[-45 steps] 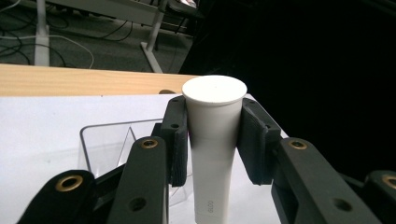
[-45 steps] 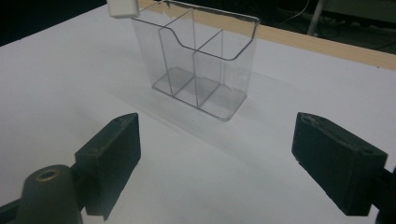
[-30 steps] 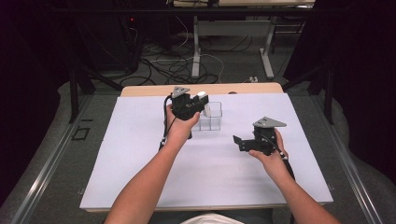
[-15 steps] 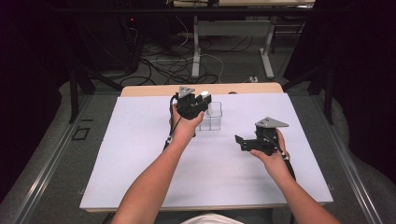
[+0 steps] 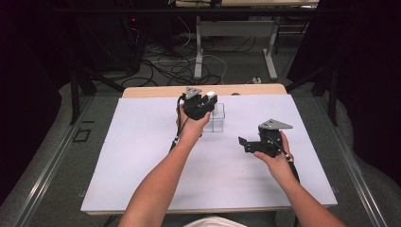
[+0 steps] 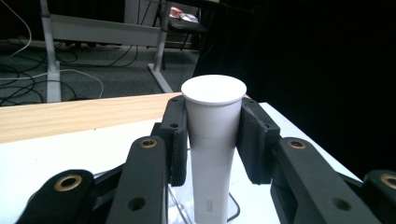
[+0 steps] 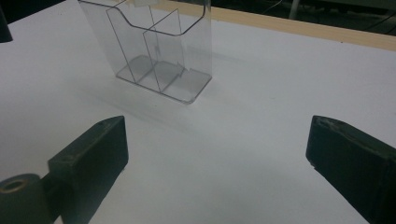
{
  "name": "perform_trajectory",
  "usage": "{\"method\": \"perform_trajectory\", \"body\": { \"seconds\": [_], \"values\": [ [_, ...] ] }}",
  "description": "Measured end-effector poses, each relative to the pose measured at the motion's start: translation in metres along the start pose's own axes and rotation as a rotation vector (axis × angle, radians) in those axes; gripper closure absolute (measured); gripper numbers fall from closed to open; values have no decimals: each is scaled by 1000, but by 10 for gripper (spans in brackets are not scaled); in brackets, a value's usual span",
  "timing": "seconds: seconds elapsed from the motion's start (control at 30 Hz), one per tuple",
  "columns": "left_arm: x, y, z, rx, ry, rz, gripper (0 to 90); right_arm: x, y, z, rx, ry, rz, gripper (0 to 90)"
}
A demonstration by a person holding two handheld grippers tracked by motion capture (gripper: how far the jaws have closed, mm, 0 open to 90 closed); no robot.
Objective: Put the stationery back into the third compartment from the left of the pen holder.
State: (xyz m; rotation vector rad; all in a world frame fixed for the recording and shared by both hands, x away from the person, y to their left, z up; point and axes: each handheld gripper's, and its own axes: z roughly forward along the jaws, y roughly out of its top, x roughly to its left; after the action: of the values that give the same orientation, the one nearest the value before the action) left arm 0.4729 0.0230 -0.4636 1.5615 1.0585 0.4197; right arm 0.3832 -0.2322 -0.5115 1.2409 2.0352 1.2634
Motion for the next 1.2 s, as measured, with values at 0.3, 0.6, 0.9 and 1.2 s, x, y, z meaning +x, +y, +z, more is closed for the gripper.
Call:
{"method": "perform_trajectory", "body": {
  "seconds": [0.3, 0.6, 0.9, 1.2],
  "values": [
    [-4, -6, 10, 21, 2, 18, 666, 1, 0, 1, 3, 9, -2, 69],
    [-5, -11, 15, 42, 13, 25, 665, 0, 0, 1, 5, 15, 7, 91],
    [-3, -10, 14, 48, 24, 44, 662, 1, 0, 2, 6, 16, 3, 91],
    [-4, -12, 17, 39, 14, 50, 662, 2, -1, 2, 12, 20, 4, 101]
  ]
}}
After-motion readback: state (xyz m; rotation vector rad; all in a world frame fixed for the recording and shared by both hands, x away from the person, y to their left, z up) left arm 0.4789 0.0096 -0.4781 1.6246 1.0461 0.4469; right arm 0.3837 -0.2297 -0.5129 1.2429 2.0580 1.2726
